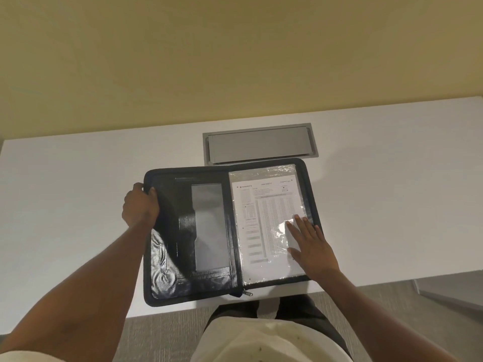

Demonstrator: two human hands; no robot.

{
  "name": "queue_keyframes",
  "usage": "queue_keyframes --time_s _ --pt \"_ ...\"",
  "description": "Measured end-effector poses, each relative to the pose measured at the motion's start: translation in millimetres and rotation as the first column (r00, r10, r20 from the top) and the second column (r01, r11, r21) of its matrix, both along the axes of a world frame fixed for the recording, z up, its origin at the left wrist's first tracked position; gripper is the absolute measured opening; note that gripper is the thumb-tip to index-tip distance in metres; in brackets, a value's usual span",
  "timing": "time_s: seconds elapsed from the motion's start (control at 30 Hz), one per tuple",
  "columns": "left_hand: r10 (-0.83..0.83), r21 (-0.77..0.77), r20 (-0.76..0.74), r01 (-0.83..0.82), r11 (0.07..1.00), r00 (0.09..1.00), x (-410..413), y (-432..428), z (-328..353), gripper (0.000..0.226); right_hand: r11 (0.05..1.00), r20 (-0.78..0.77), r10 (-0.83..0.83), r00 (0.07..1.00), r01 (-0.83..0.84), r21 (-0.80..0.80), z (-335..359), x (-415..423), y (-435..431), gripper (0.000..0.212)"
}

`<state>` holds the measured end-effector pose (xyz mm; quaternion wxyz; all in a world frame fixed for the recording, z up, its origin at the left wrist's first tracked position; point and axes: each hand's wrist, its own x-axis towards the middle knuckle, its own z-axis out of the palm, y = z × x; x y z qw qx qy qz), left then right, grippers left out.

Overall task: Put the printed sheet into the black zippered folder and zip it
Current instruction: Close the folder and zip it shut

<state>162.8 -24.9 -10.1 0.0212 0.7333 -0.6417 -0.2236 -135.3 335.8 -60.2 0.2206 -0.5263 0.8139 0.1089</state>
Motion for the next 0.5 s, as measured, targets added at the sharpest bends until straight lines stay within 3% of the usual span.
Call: queue_keyframes --time_s 0.3,0.5 --pt "0.036 -0.117 -0.035 -0.04 0.992 0.999 -9.2 5.9 28.7 0.035 0.999 0.026 0.023 0.999 -0.022 -0.043 14.1 19.3 16.3 0.058" --pt "-0.004 -0.227 -0.042 -0.006 0.974 0.999 -26.5 13.2 65.3 0.034 0.999 0.076 0.004 0.997 0.0 -0.047 26.9 22.8 18.0 0.06"
